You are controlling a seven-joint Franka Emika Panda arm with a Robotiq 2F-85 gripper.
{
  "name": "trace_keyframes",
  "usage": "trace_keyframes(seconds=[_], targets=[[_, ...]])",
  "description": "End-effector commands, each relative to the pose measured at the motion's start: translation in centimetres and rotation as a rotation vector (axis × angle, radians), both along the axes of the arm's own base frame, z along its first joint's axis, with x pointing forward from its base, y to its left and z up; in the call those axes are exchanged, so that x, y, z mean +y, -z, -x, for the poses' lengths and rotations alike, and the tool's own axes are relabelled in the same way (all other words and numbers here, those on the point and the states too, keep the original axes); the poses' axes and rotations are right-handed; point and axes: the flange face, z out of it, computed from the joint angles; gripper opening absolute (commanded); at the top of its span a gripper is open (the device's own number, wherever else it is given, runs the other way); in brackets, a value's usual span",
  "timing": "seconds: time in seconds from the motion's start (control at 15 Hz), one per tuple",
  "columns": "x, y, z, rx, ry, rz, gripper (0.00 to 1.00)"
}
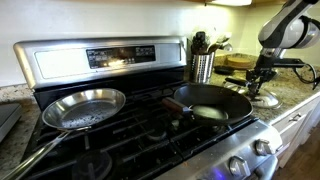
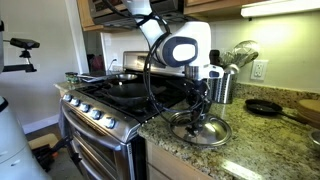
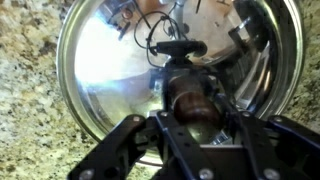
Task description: Take the lid off the wok and place it on the counter
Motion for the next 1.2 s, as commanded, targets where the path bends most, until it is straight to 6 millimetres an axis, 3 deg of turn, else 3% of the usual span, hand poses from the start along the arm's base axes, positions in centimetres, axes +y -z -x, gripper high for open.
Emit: trace_keyframes(seconds=[0.0,0.07,0.13,0.2,0.47,0.6,1.13], targets=[[-0.8,0.3,0.3,-0.024,0.038,-0.007,0.21],[-1.0,0.3,0.5,-0.019,0.047,-0.007,0.24],[-1.1,0.1,0.8,-0.016,0.041,-0.002,0.71],[-1.2,-0.3,1.1,-0.012,0.039,0.000,0.72],[-0.4,-3.7,2.2,-0.021,0.013,0.002,0.96],[0.4,-6.4,2.4,-0.044,-0.011,0.009,1.00],[5.1,-17.0,4.0,-0.032,-0.098,-0.030,1.00]])
